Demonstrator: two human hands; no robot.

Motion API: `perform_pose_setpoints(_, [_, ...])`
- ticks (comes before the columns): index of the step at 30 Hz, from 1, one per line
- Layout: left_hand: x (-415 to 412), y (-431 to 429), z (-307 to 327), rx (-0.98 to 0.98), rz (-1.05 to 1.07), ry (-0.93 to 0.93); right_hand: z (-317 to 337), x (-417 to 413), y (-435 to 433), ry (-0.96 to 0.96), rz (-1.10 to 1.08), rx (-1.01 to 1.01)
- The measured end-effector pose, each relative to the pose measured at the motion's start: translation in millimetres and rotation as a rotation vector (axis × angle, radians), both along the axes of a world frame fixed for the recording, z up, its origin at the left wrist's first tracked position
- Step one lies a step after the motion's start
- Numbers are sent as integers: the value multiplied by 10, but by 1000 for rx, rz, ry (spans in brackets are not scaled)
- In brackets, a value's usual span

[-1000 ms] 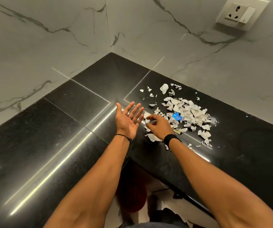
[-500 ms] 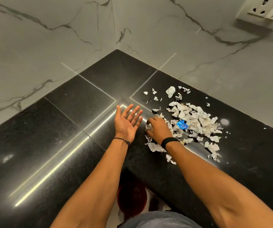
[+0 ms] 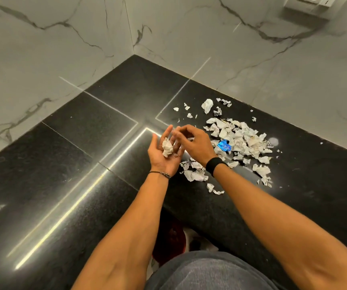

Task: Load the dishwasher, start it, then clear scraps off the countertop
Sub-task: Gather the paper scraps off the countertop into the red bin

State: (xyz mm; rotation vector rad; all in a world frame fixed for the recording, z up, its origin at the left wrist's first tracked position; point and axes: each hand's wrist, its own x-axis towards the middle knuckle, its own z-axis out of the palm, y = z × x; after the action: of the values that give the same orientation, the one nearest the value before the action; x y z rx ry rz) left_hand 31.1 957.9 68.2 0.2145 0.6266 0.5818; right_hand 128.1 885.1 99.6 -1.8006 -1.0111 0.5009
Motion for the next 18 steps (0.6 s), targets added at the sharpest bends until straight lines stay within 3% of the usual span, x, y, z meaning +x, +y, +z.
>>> perform_pose_setpoints(3, [-114,-4,26,-19,-14,-69,-23,54,-84,-35,-100,40])
perform_pose_setpoints(7, [-267,-28,15,-39,-16,-88,-178,72,-212,-126,-73,-84])
perform_pose_setpoints(14, [-505,-81,-36,-59,-17,-63,-507,-201,-465,-579,363,-613])
perform_pose_setpoints(18, [-579,-107,-57,-67,-31,-53,-567,-256,-654,-684,358,-501])
